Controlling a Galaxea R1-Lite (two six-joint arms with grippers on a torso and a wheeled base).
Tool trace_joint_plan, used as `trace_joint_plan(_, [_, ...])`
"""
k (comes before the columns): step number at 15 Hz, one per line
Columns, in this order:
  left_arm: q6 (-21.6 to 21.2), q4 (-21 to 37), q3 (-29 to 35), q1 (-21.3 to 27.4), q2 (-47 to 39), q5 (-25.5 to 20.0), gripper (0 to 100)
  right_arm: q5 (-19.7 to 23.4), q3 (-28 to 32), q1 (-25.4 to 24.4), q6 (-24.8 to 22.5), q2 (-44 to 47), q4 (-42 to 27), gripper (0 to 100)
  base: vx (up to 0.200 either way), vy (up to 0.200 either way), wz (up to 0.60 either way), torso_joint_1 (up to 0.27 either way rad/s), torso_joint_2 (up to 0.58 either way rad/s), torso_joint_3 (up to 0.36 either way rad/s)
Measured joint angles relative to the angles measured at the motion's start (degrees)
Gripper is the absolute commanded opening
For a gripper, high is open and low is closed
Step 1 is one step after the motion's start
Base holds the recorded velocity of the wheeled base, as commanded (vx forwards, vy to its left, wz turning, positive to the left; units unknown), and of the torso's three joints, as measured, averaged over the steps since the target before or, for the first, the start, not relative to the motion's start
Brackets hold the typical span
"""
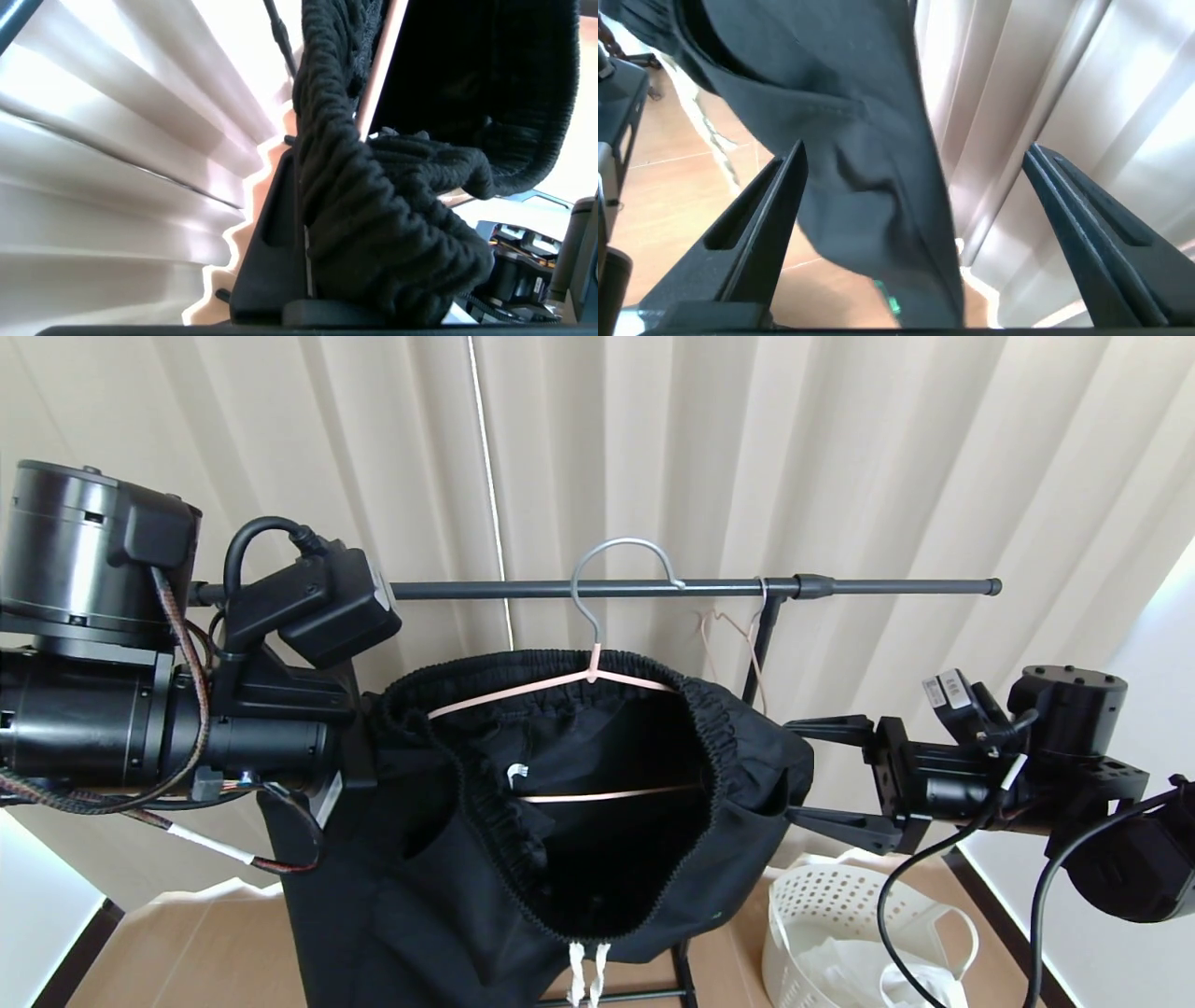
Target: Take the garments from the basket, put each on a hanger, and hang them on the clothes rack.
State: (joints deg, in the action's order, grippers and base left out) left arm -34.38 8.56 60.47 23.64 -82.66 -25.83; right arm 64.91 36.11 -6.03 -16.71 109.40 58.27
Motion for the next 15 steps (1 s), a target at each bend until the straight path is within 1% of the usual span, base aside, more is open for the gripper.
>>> trace_joint_plan(7, [0.0,0.0,-0.6,-0.1,1.2,0.0,0,-1.6,1.7,0.0,0.1,5.6,0.4,100,0.000,0.000,0.00,0.000,0.00,0.000])
trace_joint_plan(8, [0.0,0.0,-0.7,-0.1,1.3,0.0,0,-1.8,2.0,0.0,0.1,5.9,0.4,0,0.000,0.000,0.00,0.000,0.00,0.000])
trace_joint_plan(15, [0.0,-0.1,-1.0,-0.7,1.6,0.0,0,-1.9,2.8,0.6,0.5,6.5,0.2,0,0.000,0.000,0.00,0.000,0.00,0.000])
